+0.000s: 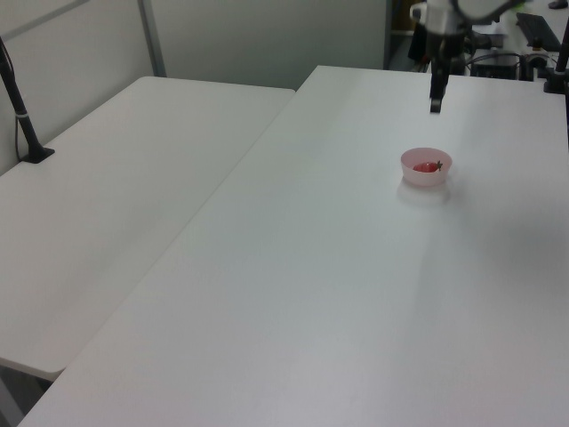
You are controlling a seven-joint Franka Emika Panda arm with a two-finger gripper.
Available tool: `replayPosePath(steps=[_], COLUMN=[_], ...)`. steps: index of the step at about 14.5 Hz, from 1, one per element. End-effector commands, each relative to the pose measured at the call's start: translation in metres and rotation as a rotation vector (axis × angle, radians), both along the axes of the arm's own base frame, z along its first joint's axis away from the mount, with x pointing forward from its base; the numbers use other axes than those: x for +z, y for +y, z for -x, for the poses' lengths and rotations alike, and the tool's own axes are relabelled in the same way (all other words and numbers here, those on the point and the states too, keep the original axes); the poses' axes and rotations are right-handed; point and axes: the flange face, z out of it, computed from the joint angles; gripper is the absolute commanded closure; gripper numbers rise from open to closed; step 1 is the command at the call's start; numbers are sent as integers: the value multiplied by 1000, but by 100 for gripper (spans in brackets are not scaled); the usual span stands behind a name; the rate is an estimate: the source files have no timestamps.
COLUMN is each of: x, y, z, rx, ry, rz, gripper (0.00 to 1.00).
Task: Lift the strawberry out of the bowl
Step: 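Lower the open gripper into the pink bowl around the strawberry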
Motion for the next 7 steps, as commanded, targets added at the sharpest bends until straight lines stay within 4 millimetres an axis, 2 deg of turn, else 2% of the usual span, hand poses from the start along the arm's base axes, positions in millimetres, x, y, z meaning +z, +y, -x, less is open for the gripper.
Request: replayPosePath(steps=[1,3,5,7], x=[-42,-62,-84,-101], y=[1,0,0,1], z=[-13,-15,-17,-20], rx=[-135,-291,-370,-376], ry=[30,49,81,108], rz=[21,24,26,31], gripper=[15,19,22,24])
